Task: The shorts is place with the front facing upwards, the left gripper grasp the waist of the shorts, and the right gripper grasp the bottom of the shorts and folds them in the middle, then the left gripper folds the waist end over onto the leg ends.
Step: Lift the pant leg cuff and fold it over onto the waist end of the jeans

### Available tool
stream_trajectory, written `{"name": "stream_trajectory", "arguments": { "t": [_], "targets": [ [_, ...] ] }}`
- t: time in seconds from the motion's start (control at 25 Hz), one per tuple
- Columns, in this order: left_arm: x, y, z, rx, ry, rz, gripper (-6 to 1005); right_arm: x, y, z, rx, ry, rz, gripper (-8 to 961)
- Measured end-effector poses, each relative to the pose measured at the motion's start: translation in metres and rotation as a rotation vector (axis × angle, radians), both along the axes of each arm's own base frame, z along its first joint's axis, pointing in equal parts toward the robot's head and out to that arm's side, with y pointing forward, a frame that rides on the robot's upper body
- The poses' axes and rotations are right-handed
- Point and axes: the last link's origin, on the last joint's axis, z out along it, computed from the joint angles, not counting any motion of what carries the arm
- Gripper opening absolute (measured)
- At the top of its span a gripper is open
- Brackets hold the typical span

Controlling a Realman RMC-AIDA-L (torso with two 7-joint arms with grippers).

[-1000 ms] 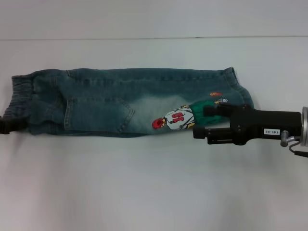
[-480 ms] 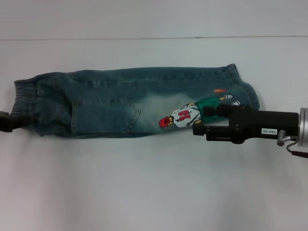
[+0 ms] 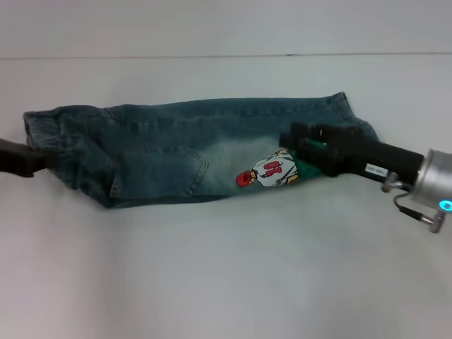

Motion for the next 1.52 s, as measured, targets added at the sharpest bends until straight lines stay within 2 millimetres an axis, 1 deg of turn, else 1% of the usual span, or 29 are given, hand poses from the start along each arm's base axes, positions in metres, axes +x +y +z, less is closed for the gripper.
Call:
{"name": "stream_trajectory", "arguments": {
  "t": [0.2, 0.28, 0.32, 0.36, 0.4, 0.48, 0.72, 0.84, 0.96, 1.12, 1.2, 1.28, 1.4, 1.52],
  "targets": [
    [0.017, 0.005, 0.004, -0.005, -0.024, -0.054, 39, 0.004, 0.016, -0.016, 0.089, 0.004, -0.131, 439],
    [0.029, 0.007, 0.009, -0.004, -0.044, -0.094, 39, 0.003, 0.021, -0.022, 0.123, 0.000, -0.161, 393],
    [0.041, 0.010, 0.012, -0.006, -0.071, -0.132, 39, 0.002, 0.024, -0.026, 0.149, -0.001, -0.182, 370],
    [0.047, 0.011, 0.014, -0.006, -0.085, -0.151, 39, 0.001, 0.026, -0.029, 0.167, -0.004, -0.197, 347],
    [0.047, 0.011, 0.014, -0.006, -0.085, -0.151, 39, 0.000, 0.028, -0.034, 0.185, -0.010, -0.216, 324],
    [0.063, 0.014, 0.018, -0.002, -0.134, -0.203, 40, -0.006, 0.031, -0.044, 0.209, -0.029, -0.237, 87],
    [0.111, 0.025, 0.027, 0.004, -0.316, -0.329, 40, -0.037, 0.037, -0.075, 0.164, -0.088, -0.196, 10],
    [0.131, 0.030, 0.027, -0.002, -0.374, -0.388, 38, -0.054, 0.037, -0.089, 0.103, -0.117, -0.175, 9],
    [0.147, 0.035, 0.025, -0.014, -0.402, -0.429, 36, -0.073, 0.030, -0.106, 0.025, -0.142, -0.121, 9],
    [0.156, 0.040, 0.020, -0.032, -0.423, -0.442, 42, -0.099, 0.014, -0.129, -0.074, -0.164, -0.039, 9],
    [0.157, 0.042, 0.017, -0.042, -0.430, -0.443, 45, -0.112, 0.008, -0.139, -0.109, -0.177, -0.004, 9],
    [0.157, 0.042, 0.015, -0.050, -0.436, -0.439, 48, -0.121, 0.003, -0.145, -0.128, -0.198, 0.027, 9],
    [0.153, 0.042, 0.013, -0.053, -0.441, -0.430, 52, -0.121, 0.000, -0.147, -0.136, -0.215, 0.049, 10],
    [0.147, 0.040, 0.011, -0.055, -0.444, -0.416, 57, -0.107, 0.000, -0.143, -0.139, -0.216, 0.013, 10]
  ]
}}
